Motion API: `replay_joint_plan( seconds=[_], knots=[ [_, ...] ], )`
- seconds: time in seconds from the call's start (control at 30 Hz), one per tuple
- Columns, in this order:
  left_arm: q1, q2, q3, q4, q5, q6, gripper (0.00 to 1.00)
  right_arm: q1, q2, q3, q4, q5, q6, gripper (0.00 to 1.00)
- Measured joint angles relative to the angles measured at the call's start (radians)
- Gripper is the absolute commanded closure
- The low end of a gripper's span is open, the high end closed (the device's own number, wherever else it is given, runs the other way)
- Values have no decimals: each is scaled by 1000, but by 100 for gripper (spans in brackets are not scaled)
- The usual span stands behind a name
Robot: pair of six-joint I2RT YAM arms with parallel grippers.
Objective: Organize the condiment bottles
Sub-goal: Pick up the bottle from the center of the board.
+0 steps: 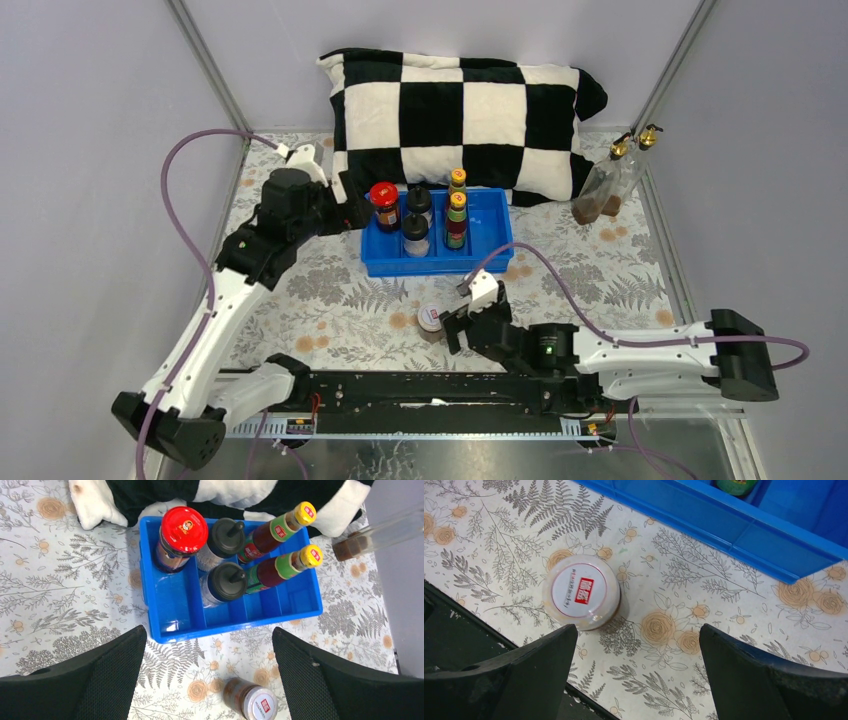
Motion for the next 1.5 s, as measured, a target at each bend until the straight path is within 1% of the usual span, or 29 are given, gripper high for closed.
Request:
replay_joint_plan(
  seconds=[0.27,0.5,0.77,1.0,1.1,1.23,1.5],
  knots=[
    [0,-111,-89,-6,51,-12,1,0,167,109,11,-16,-35,0],
    [0,-133,-118,-11,68,-13,1,0,333,241,9,-23,-58,0],
    [0,-168,-141,-14,69,-12,1,-18,441,309,0,-50,-63,0],
    [0,-193,-166,-15,68,-13,1,-45,449,313,-16,-52,-44,1],
    [0,-196,-180,-14,68,-13,1,-60,430,293,-10,-54,-35,11],
    [0,-198,-194,-15,68,-15,1,-85,377,236,17,-92,-24,13],
    [0,-202,-195,-16,69,-24,1,-99,363,208,51,-137,-21,24]
  ],
)
